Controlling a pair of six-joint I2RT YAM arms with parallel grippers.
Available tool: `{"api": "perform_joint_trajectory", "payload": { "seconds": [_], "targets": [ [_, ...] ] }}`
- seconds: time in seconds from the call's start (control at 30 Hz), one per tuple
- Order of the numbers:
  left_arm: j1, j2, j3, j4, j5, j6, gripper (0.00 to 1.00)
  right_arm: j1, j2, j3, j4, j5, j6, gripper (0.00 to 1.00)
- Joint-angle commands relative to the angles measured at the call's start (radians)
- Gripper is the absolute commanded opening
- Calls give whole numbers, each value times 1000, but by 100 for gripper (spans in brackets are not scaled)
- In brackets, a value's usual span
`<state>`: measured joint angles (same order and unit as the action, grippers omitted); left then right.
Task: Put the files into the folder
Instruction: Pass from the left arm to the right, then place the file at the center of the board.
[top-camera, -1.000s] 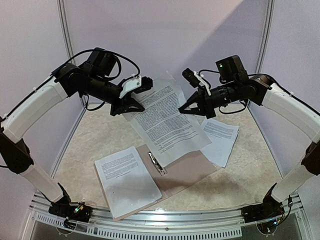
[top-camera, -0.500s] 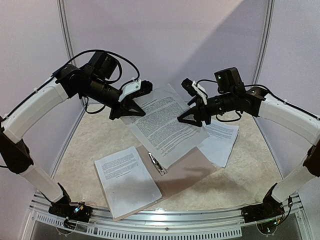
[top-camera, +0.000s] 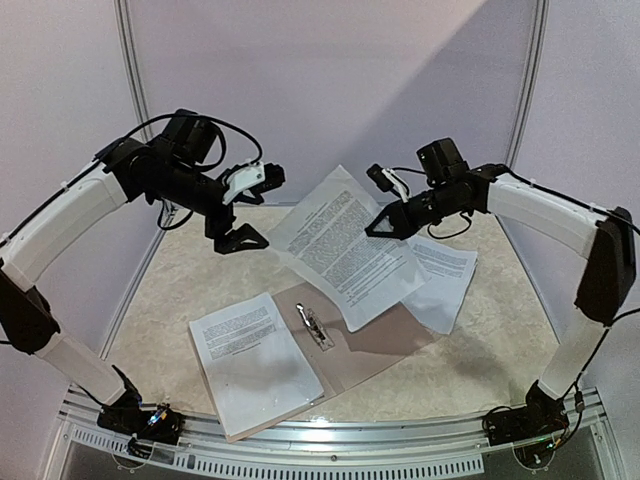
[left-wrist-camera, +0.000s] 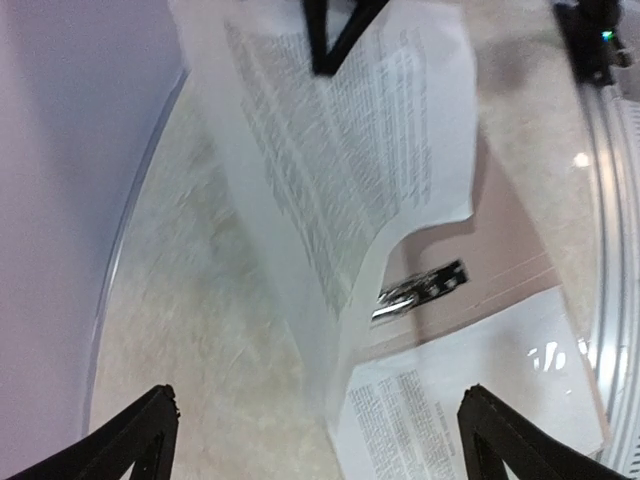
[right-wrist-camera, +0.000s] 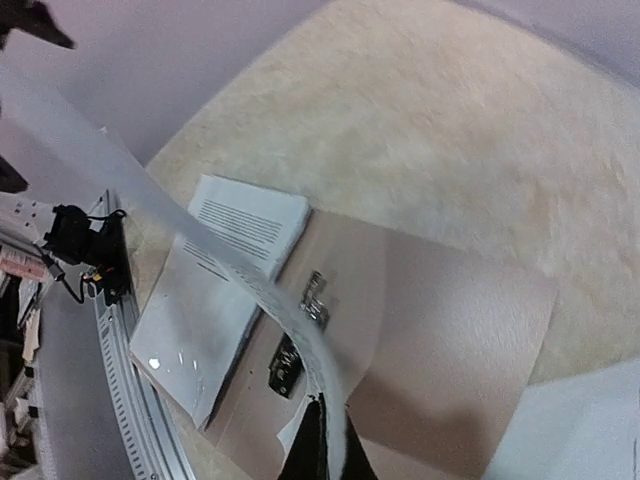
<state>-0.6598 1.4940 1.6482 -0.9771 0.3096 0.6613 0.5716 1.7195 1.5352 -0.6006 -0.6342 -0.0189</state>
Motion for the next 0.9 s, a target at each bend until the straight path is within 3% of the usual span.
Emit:
{"api": "perform_joint_trajectory", "payload": {
  "seconds": [0.0,0.17,0.47,0.87],
  "targets": [
    [147,-14,-119,26,-184,-3,99,-105,180,74,-283,-45,119,0],
    [267,4,-347,86,-228,0,100,-145,338,79,-307,-57,110,0],
    [280,35,-747,288,-489,-9,99,-171,495,41,-240,-157,128,0],
    [278,66,-735,314,-460,-17,100,-135,413,-178,73,-225,326,0]
  ]
}}
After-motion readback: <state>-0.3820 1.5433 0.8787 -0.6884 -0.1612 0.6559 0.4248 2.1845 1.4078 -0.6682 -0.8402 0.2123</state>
